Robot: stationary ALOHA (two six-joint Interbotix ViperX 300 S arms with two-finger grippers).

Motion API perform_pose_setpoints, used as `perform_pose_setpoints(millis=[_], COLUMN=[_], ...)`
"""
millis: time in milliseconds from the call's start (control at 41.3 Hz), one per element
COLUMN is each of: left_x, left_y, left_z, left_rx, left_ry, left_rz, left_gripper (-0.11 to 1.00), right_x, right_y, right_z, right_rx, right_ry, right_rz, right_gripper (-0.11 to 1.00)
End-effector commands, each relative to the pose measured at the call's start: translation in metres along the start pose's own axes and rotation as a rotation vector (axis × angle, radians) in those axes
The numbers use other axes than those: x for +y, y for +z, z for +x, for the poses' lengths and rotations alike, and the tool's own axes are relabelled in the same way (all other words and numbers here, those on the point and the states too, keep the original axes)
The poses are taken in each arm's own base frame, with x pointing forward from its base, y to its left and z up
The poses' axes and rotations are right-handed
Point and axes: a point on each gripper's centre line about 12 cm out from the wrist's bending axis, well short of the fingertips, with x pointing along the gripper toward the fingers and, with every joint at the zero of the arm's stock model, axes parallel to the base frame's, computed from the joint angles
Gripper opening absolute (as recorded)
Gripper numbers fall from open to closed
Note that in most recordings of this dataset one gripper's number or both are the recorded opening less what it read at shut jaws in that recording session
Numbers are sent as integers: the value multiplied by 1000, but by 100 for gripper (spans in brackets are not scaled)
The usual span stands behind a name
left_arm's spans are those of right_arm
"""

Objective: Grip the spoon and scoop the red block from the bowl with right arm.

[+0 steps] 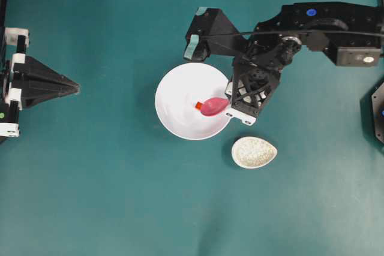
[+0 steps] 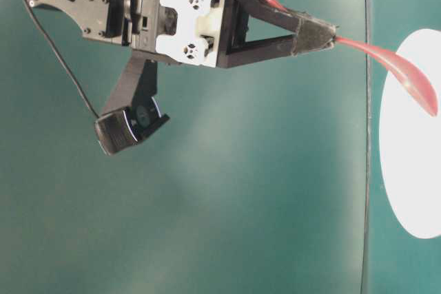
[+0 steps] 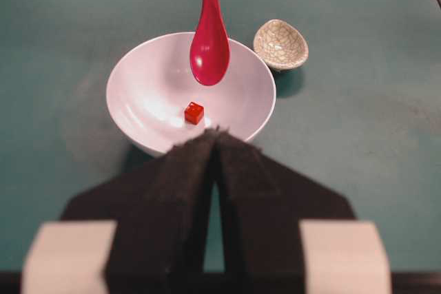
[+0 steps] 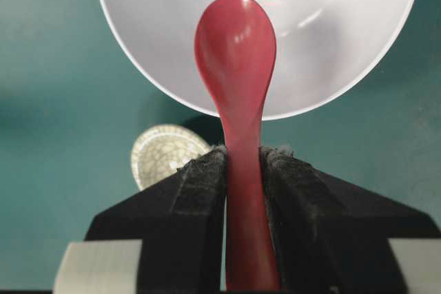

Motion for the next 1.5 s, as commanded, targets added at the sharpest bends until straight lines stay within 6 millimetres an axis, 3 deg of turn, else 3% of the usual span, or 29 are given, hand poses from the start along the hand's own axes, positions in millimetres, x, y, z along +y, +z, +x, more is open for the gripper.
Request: perform_pose_setpoints(millis=[0,194,750,1161,1476], left_x=[-1,-1,-1,-1,-1], left_y=[11,11,12,12,12], left_z=[1,0,0,0,0], left_rx=[-26,-26,-28,-28,-26], left_ry=[-2,-2,-2,-2,-2], left_rz=[3,3,3,3,2], left_gripper=[0,0,0,0,0], right_x=[4,2,-1,-2,-3], right_y=[6,7,12,38,55], right_z=[-6,8,21,35,34], right_rx=[-16,17,39,-9,-94], right_ry=[8,-1,-13,-46,-50], right_rz=[-9,-6,-18,-65,-69], right_gripper=[24,24,24,24,24])
